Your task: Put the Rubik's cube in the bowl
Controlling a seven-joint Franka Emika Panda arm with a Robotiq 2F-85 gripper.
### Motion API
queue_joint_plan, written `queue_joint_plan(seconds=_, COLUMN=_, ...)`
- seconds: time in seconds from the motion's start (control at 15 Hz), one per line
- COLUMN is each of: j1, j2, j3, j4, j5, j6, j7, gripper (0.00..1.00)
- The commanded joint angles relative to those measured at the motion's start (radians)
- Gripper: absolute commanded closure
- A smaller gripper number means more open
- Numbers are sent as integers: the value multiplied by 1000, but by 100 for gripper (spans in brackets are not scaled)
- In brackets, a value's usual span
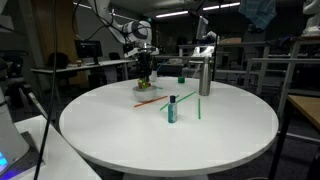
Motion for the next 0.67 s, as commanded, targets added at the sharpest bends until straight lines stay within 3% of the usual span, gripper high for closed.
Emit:
queue_joint_plan(seconds=0.0, j1=-27, j2=40, j3=7, j4=63, j5=37, j6=-2, j7=-47, gripper=66)
queue_joint_plan(seconds=0.6, j1=-46, j2=110, j3=13, j4=130, j5=90, j6=-10, j7=-89, gripper=66)
